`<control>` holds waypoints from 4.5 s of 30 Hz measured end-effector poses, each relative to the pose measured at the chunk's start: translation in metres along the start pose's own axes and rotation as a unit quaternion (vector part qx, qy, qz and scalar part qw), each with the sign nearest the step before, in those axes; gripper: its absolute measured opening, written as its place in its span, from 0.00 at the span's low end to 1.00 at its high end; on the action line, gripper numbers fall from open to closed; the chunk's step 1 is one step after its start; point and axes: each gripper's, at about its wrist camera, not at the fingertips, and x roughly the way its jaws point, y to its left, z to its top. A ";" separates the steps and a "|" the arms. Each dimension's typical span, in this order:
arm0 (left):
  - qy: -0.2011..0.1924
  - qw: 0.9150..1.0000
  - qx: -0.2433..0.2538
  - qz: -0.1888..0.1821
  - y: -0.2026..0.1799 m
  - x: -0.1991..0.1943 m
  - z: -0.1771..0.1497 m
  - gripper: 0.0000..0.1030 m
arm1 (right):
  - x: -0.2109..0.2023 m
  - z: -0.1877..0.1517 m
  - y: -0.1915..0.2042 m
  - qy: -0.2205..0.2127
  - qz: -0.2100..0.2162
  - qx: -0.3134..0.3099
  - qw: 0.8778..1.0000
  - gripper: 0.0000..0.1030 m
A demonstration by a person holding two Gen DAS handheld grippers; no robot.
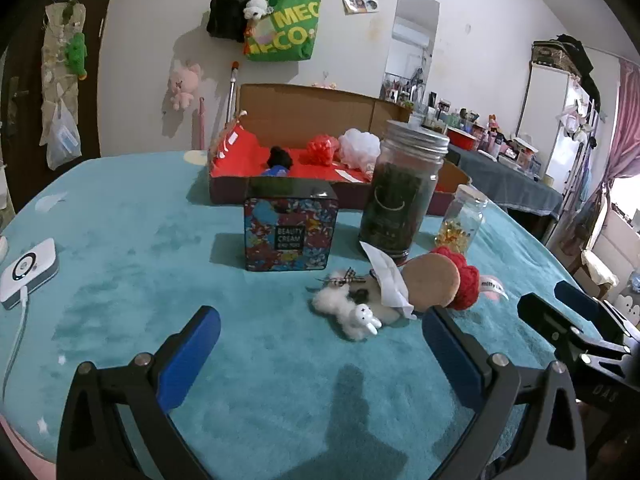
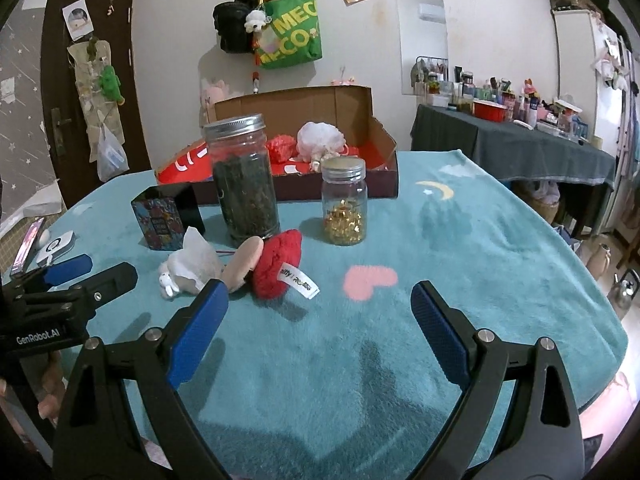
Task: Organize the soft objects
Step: 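Withdraw both tools from the box back toward the remaining table items, then grasp the white tissue with the left tool while the right tool grasps the red knitted pouch, then carry the white tissue and red knitted pouch over the red box with both tools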
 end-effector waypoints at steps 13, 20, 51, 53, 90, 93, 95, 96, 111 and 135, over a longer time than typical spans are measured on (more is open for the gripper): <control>0.037 0.999 0.029 -0.025 -0.010 0.026 0.022 0.95 | 0.033 0.024 -0.009 0.042 0.023 0.001 0.999 0.91; 0.070 0.995 0.040 -0.055 -0.021 0.045 0.031 0.79 | 0.068 0.033 -0.019 0.100 0.068 0.021 0.992 0.89; 0.081 0.991 0.041 -0.100 -0.016 0.043 0.049 0.05 | 0.077 0.053 -0.025 0.120 0.207 0.069 0.969 0.29; 0.076 0.991 0.042 -0.099 -0.014 0.040 0.051 0.05 | 0.074 0.053 -0.025 0.116 0.205 0.069 0.969 0.29; 0.102 0.989 0.058 -0.094 -0.008 0.060 0.031 0.22 | 0.088 0.026 -0.058 0.139 0.163 0.102 0.972 0.57; 0.098 0.989 0.055 -0.096 -0.008 0.056 0.033 0.16 | 0.093 0.024 -0.059 0.149 0.184 0.114 0.965 0.30; 0.093 0.989 0.052 -0.100 -0.007 0.053 0.036 0.15 | 0.089 0.027 -0.058 0.141 0.201 0.119 0.962 0.30; 0.089 0.989 0.053 -0.102 -0.008 0.051 0.037 0.15 | 0.087 0.029 -0.056 0.137 0.203 0.117 0.963 0.30; 0.085 0.989 0.044 -0.109 0.001 0.042 0.043 0.14 | 0.079 0.039 -0.045 0.126 0.223 0.110 0.960 0.30; 0.111 0.987 0.093 -0.069 0.070 0.050 0.045 0.14 | 0.092 0.046 -0.100 0.153 0.214 0.112 0.958 0.30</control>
